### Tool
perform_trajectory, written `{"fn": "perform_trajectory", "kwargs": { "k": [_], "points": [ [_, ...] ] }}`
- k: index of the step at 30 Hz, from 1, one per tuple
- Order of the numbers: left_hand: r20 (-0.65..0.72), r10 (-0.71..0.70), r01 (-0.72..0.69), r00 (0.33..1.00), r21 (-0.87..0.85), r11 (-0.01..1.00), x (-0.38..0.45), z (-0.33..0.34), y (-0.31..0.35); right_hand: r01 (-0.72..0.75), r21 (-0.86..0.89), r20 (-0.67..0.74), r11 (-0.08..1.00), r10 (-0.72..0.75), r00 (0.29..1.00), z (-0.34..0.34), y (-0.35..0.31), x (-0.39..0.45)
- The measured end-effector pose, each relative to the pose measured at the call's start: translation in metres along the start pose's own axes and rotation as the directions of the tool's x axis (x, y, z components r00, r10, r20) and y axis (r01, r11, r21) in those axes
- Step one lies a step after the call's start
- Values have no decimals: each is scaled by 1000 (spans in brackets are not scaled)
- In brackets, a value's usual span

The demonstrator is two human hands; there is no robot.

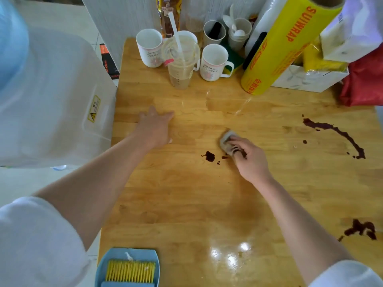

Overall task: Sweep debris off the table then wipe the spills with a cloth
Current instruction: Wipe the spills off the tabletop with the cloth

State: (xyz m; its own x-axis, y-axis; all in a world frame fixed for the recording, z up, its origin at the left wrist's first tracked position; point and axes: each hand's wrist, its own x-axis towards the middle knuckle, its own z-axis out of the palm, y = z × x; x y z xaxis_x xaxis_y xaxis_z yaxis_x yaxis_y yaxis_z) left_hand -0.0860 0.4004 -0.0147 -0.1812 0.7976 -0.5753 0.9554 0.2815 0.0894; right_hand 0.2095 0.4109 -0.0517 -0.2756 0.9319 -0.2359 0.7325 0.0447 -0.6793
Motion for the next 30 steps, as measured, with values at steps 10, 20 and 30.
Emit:
{"fn": "perform_trajectory", "kwargs": {
  "k": [10,20,30],
  "points": [
    [-56,12,-21,998,-173,985,1,23,-9,-327,52,-335,943,325,884,-39,20,28],
    [-294,47,-116,955,-221,968,-27,49,-20,-365,12,-387,931,341,857,-64,66,-29],
    [-301,26,-74,953,-148,986,-64,72,-27,66,10,41,998,-66,997,53,-26,-45]
  ]
}}
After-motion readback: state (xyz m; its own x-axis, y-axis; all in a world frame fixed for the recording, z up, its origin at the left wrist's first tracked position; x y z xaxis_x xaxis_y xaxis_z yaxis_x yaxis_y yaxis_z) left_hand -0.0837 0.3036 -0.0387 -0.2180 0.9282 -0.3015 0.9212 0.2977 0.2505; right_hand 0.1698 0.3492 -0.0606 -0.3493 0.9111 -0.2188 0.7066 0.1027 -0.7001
